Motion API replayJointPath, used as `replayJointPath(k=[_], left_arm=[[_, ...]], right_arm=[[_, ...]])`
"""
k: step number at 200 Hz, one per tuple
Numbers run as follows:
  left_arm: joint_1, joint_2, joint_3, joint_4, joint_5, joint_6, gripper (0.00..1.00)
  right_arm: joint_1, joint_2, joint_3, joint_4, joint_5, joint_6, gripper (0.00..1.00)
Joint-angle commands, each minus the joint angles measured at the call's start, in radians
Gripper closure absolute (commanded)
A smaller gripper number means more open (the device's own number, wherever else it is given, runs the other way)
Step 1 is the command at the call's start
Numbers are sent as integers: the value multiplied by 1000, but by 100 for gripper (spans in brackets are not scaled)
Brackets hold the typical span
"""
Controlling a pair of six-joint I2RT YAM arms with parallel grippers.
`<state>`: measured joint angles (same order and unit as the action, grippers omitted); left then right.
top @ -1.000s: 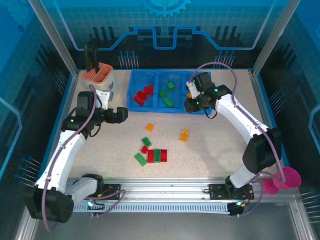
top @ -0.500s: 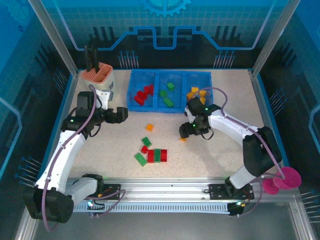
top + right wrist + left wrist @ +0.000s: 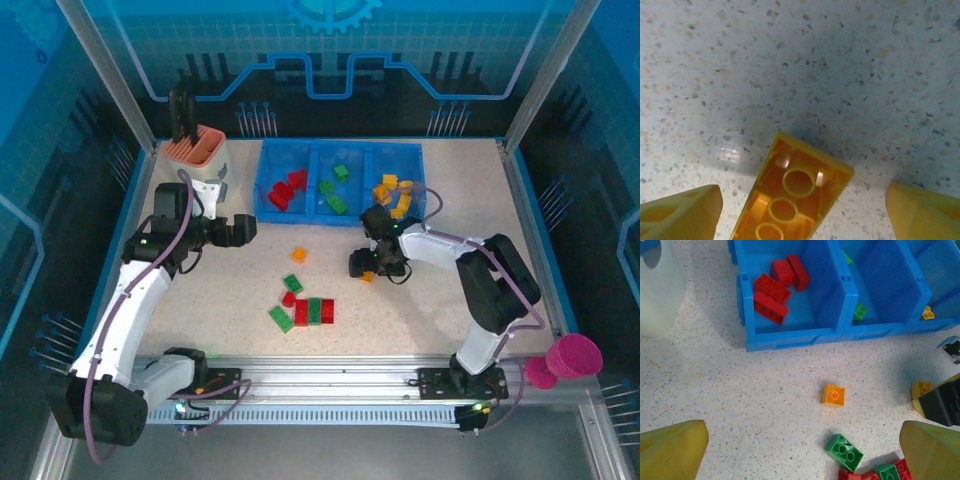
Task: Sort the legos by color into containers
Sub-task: Pick up the lego from the center of the table.
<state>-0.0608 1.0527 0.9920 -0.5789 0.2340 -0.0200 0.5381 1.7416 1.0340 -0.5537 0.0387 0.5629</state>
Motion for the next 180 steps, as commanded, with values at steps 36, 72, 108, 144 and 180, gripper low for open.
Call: replayJointPath(k=[36,72,108,144,180], left_arm=[[9,-16,14,-15,28,-1,1],[10,-12,14,-15,27,-1,1],[9,-11,14,-13,27,-1,1],[9,-13,14,-15,19,2,1],[10,-13,11,-11,17,1,1]], right_arm=[[30,73,44,-8,62,-15,51],[27,45,66,-65,95,-113,71],[-29,-72,113,-194,149,-233,73],[-146,-195,213,-273,194,-346,71],[-259,-140,360,-237,198,-446,70]])
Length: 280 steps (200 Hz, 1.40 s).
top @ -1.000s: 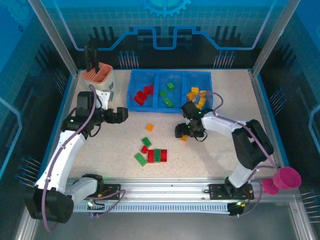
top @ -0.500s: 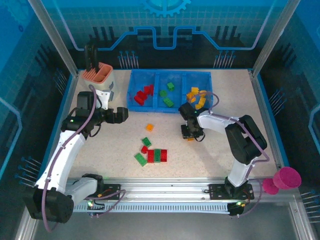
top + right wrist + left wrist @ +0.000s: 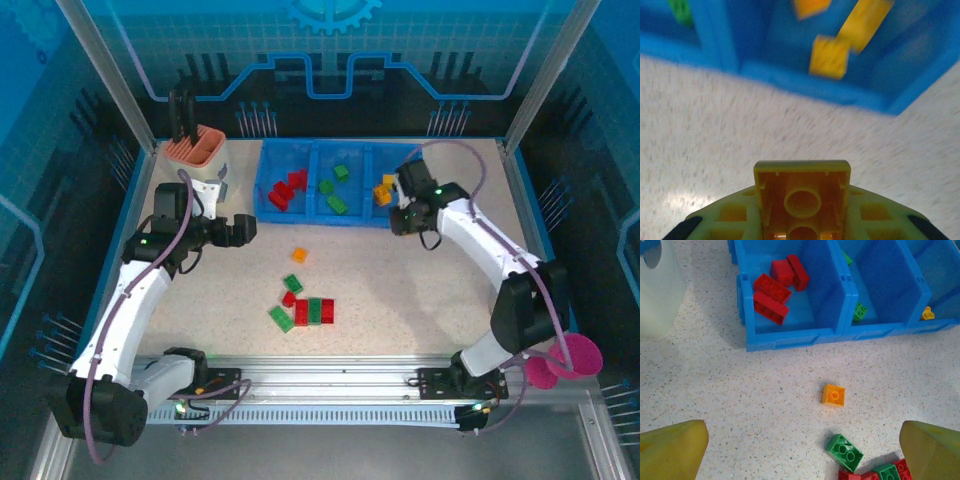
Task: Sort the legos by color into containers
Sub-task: Pick up the lego from the center of the table, then place the lego in the container.
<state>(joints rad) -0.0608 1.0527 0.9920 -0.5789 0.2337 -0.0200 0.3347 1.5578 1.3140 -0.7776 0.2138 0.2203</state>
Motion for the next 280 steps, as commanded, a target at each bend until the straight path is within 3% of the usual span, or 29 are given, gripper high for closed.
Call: replayJointPath(k=[1,54,134,205,226,280], left_arm=[[9,-13,11,-12,17,1,1],[10,9,11,-12,8,2,1],[9,78,17,-20,-12,9,1],[9,105,28,-25,-8,12,1],[10,103,30,-26,-8,12,1],[10,80,31,-26,6,8,1]], right_arm=[[-59,48,85,-13,23,-106,70],[-165,323,359,24,-38,-168,70],[-178,661,613,29,-86,-191,70],[-164,758,721,29,-100,-198,58],[-156,733,721,29,-98,-194,52],[-134,582,665,23,-149,-156,50]])
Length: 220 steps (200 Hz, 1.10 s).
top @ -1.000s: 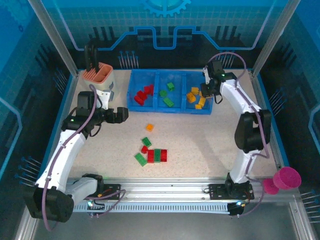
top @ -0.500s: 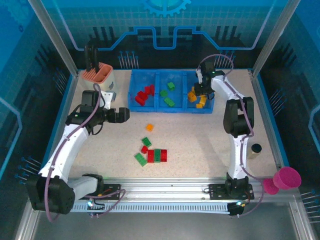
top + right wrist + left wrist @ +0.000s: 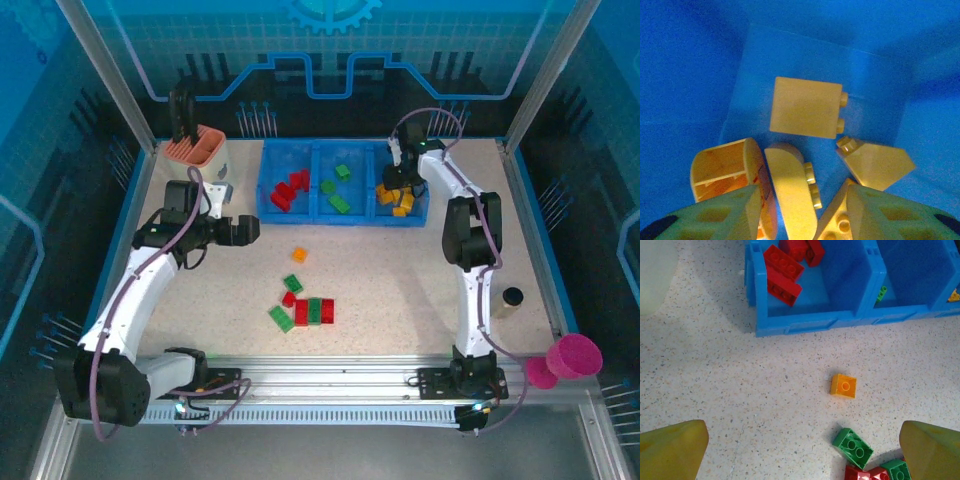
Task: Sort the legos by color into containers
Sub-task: Place the lego in the container, then pick up the lego from the center of the table.
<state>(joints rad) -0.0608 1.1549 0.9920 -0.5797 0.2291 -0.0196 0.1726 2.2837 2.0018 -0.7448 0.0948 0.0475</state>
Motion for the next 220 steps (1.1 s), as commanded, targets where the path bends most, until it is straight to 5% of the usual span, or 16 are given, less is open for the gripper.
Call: replayJointPath(k=[1,44,91,156,220], left_arm=[[10,-23,31,-26,11,8,1],[10,-56,25,-29,10,6,1],[10,-70,26,-27,20,0,1],[10,-78,27,-30,20,0,1],[10,-74,27,-30,24,0,1]], right_arm=[[29,-148,-27,-8,-30,17,49],[118,-350,-179,-3,-44,18,40],[320,-497,-367,48,-193,-197,29],[510,-325,-353,-1,-264,-164,24],[598,-127,-239,-8,-163,-140,20]])
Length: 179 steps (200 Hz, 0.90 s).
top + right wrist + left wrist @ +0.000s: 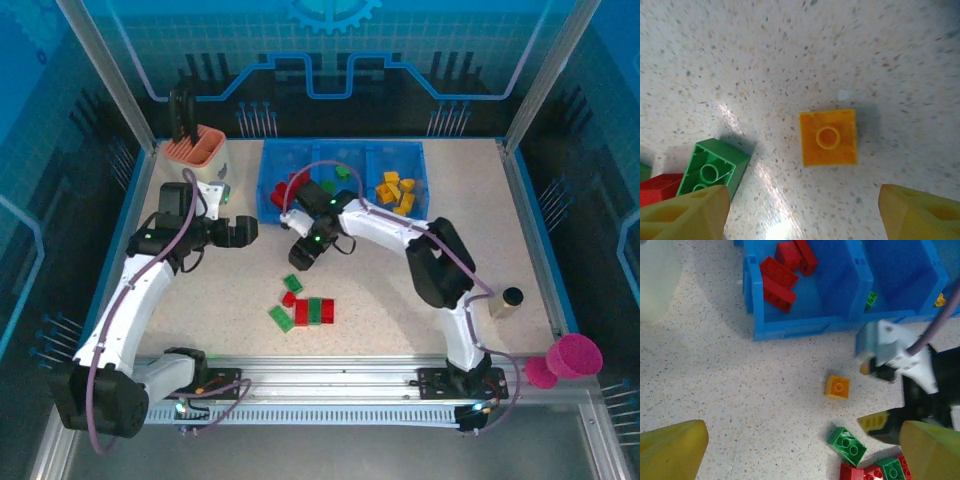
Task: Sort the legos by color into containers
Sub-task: Pick up the lego from the center of the table.
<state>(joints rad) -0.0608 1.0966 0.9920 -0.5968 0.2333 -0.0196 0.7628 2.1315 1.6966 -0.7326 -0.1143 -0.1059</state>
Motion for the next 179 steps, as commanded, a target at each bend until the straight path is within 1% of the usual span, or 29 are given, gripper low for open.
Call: replayJointPath(k=[1,45,104,137,179], left_arm=[[10,-15,27,-13,21,0,1],[10,-11,27,-15,21,0,1],[10,-4,28,-17,22,0,1],[10,-3,28,-17,22,0,1],[10,-2,28,-17,23,0,1]], right_arm=[[9,27,68,-19,49,12,20],[10,66,92,-16,100,4,16],[12,115,135,-21,100,-18,16],[12,145,170,-31,97,-24,21],[15,168,172,-37,95,-27,32]])
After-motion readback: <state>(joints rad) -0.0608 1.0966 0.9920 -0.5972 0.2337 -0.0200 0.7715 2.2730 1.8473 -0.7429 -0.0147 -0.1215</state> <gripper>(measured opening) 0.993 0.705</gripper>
